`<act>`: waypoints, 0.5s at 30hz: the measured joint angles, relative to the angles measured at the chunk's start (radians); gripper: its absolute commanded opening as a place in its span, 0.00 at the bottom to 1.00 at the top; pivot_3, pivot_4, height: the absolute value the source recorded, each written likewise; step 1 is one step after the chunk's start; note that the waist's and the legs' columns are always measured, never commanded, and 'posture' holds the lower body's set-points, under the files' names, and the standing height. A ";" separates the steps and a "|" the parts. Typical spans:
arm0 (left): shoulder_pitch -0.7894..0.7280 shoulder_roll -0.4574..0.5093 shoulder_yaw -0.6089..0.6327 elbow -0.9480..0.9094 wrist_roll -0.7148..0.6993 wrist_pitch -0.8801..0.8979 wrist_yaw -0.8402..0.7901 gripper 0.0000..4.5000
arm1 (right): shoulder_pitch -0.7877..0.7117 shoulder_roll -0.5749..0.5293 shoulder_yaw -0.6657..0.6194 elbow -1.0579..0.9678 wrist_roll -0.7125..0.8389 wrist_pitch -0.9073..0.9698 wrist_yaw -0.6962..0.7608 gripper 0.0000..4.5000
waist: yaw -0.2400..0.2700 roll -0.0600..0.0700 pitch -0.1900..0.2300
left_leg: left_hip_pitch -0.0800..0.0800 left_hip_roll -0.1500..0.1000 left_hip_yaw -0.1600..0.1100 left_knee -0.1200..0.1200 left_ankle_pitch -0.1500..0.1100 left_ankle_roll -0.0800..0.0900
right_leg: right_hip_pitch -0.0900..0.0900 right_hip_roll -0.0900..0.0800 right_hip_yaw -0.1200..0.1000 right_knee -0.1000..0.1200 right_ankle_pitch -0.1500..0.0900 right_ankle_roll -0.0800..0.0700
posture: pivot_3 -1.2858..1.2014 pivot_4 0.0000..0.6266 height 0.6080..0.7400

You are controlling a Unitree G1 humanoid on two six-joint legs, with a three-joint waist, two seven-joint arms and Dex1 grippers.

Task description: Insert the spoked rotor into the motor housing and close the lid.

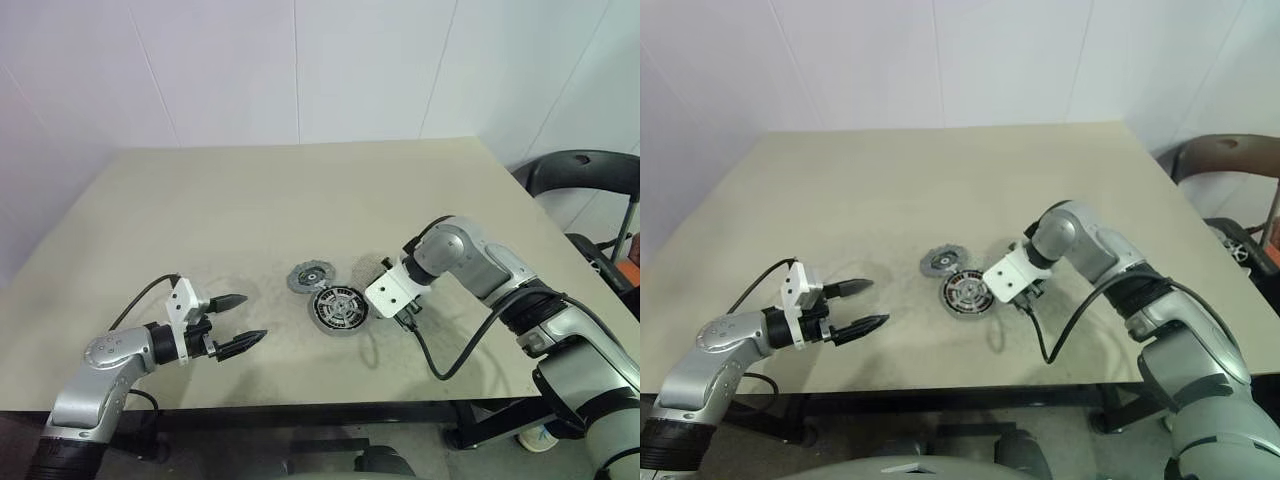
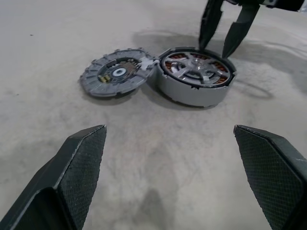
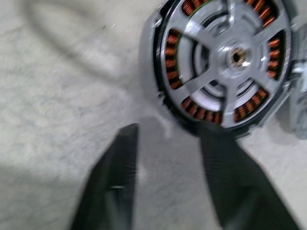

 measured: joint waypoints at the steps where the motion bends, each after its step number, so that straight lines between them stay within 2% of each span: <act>1: 0.000 -0.001 0.000 0.002 0.002 -0.004 0.001 1.00 | 0.000 0.007 -0.003 0.000 0.000 0.005 0.000 0.13 | 0.000 0.000 0.000 | 0.000 0.000 0.000 0.000 0.000 0.000 | 0.000 0.000 0.000 0.000 0.000 0.000 | 0.52 0.00 1.00; 3: 0.000 -0.001 0.000 0.003 0.005 -0.011 0.005 1.00 | 0.000 0.008 -0.006 -0.004 -0.001 0.009 0.010 0.00 | 0.000 -0.001 0.000 | 0.001 0.000 0.000 0.000 0.000 0.000 | 0.001 0.000 0.000 0.000 0.000 0.000 | 0.52 0.00 1.00; 6: 0.000 -0.006 0.000 0.005 0.011 -0.020 0.014 1.00 | 0.023 0.029 -0.009 -0.023 0.021 0.087 0.032 0.00 | -0.004 0.000 0.000 | 0.001 0.000 0.000 0.000 0.000 0.000 | 0.000 0.000 0.001 0.002 0.000 0.000 | 0.52 0.00 1.00; 9: -0.004 -0.007 -0.001 0.007 0.018 -0.021 0.017 1.00 | 0.024 0.048 -0.023 -0.062 0.030 0.244 0.057 0.00 | 0.000 0.000 0.000 | 0.000 0.000 0.000 0.000 0.000 -0.001 | -0.001 0.001 0.000 0.002 0.000 -0.001 | 0.52 0.00 1.00; 15: -0.018 -0.014 -0.003 0.004 0.019 -0.014 0.038 1.00 | 0.024 0.134 -0.049 -0.132 0.061 0.652 0.064 0.00 | -0.004 0.000 0.000 | 0.000 0.000 0.000 0.000 0.001 -0.001 | -0.002 0.001 0.001 0.004 0.000 -0.001 | 0.52 0.00 1.00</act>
